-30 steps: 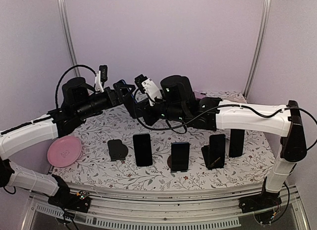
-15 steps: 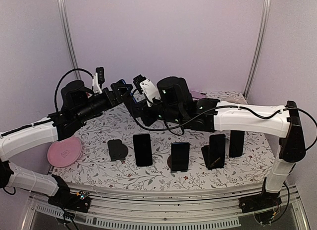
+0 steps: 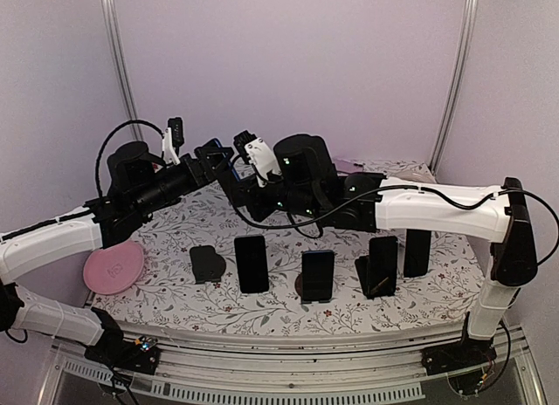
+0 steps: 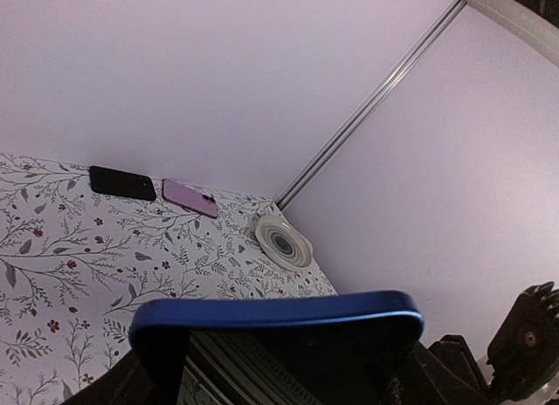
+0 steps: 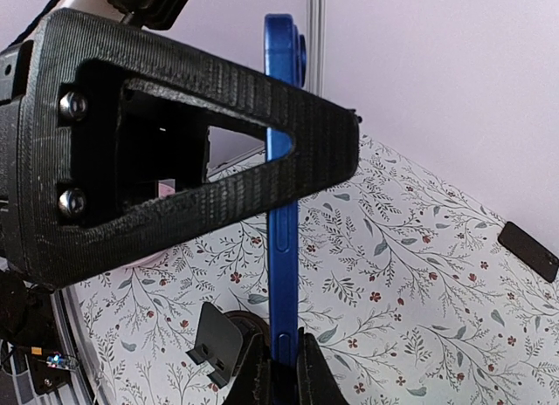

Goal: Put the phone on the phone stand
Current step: Pass from the right arm to the left, then place the phone on the phone stand.

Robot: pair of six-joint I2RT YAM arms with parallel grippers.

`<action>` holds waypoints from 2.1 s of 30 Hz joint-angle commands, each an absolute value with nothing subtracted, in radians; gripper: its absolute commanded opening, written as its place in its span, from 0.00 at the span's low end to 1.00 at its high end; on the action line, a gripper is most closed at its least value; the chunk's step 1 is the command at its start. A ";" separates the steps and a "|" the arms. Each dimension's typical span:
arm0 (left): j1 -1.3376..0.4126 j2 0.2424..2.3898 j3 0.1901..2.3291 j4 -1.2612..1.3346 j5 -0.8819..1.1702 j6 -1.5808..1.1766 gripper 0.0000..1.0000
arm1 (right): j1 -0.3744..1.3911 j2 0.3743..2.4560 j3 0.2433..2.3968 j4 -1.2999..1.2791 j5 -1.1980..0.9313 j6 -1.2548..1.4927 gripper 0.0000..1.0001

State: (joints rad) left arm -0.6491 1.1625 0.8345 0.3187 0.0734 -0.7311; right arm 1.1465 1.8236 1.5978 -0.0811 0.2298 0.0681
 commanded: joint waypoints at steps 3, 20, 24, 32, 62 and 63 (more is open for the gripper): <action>-0.666 1.151 0.830 0.332 0.062 -0.731 0.43 | 1.160 1.837 1.641 -0.040 0.233 0.069 0.03; -0.667 1.072 0.806 0.249 -0.014 -0.705 0.32 | 1.149 1.745 1.554 -0.014 0.261 0.095 0.99; -0.668 1.039 0.793 0.198 -0.052 -0.696 0.32 | 1.131 1.682 1.502 -0.010 0.255 0.138 0.99; -0.671 0.976 0.759 0.081 -0.140 -0.681 0.31 | 1.101 1.613 1.467 -0.083 0.256 0.180 0.99; -0.723 1.136 0.635 -0.071 -0.502 -0.685 0.28 | 1.000 1.434 1.253 0.022 0.202 0.283 0.99; -0.730 1.144 0.635 -0.072 -0.516 -0.688 0.28 | 0.999 1.435 1.252 0.024 0.200 0.284 0.99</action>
